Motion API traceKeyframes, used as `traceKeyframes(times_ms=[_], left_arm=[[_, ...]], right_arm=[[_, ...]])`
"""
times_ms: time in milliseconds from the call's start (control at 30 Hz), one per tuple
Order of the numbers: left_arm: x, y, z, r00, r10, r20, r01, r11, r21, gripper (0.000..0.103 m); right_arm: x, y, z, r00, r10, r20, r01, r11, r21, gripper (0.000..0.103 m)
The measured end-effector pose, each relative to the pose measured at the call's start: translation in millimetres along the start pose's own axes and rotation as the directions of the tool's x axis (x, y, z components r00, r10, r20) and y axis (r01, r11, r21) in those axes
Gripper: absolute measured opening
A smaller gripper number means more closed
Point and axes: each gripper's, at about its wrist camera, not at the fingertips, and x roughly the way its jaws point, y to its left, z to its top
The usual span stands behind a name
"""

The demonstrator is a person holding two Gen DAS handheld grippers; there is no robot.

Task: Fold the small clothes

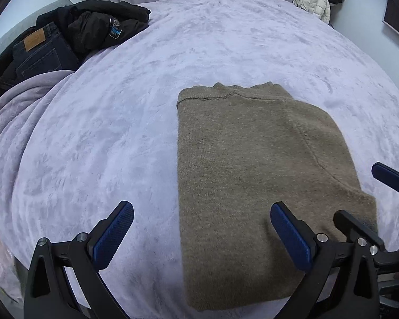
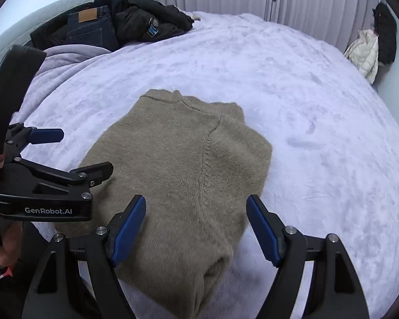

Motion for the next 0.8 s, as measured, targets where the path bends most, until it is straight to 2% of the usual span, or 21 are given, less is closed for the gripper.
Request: traceKeyframes(times_ms=[167, 267, 367, 467, 600, 800], left_arm=[[-7, 1, -11, 0.998, -0.07, -0.006, 0.07, 0.996, -0.062, 0.103], [-8, 1, -23, 0.996, -0.088, -0.02, 0.085, 0.99, -0.112, 0.103], [-4, -2, -29, 0.998, -0.043, -0.047, 0.039, 0.994, -0.098, 0.103], [-2, -4, -30, 0.996, -0.055, -0.066, 0.049, 0.995, -0.09, 0.103], [-8, -5, -30, 0.999, -0.012, -0.042, 0.009, 0.997, -0.072, 0.103], [-9, -5, -27, 1.0, 0.006, -0.028, -0.007, 0.998, -0.059, 0.103]], right_arm=[[-6, 3, -14, 0.999, -0.013, -0.035, 0.015, 0.999, 0.052, 0.081], [-8, 1, -24, 0.998, -0.015, -0.062, 0.021, 0.995, 0.093, 0.081], [-13, 3, -32, 0.997, -0.012, -0.073, 0.02, 0.994, 0.11, 0.081], [-17, 5, -35, 0.996, -0.034, -0.077, 0.042, 0.993, 0.107, 0.081], [-19, 4, -33, 0.995, -0.044, -0.092, 0.054, 0.992, 0.11, 0.081], [-17, -1, -29, 0.993, -0.052, -0.104, 0.064, 0.991, 0.12, 0.081]])
